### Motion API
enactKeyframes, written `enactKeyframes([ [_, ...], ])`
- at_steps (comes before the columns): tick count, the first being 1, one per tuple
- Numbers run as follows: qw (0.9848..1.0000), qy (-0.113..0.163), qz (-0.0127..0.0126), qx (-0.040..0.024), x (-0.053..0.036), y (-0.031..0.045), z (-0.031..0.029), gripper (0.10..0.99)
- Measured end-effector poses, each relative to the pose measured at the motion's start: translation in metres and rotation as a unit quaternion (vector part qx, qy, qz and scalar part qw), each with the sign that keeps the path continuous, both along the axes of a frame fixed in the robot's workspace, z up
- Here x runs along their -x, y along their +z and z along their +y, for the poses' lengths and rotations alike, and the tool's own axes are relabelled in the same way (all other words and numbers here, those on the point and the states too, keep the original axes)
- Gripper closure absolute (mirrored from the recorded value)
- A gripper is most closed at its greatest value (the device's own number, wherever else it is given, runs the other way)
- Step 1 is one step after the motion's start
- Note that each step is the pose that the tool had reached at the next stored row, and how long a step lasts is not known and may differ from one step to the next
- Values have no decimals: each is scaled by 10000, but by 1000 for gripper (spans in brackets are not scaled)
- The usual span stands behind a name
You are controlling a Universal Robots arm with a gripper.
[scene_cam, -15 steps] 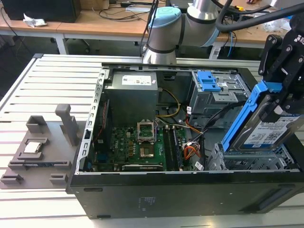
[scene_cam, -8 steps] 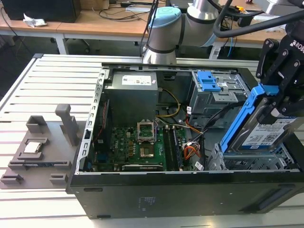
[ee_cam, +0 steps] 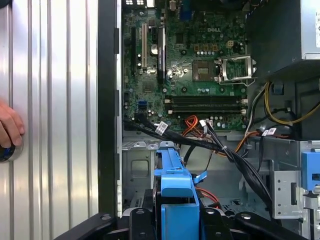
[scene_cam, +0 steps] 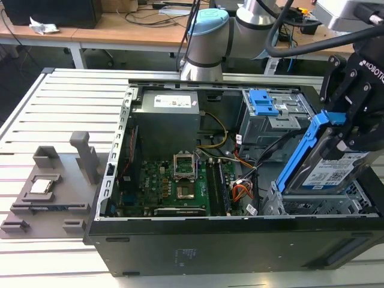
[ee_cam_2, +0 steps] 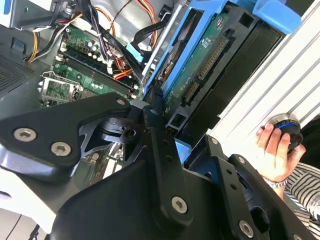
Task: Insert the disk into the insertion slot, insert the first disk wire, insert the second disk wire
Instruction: 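Insert the disk into the insertion slot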
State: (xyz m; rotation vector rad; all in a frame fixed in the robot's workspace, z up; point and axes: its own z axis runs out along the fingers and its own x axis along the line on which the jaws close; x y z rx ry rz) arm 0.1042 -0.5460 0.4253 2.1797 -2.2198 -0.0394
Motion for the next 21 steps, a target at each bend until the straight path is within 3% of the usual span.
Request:
enactKeyframes([
  [15, 10000, 0, 0, 0, 0, -348, 0, 722],
  [21, 10000, 0, 0, 0, 0, -374, 0, 722],
])
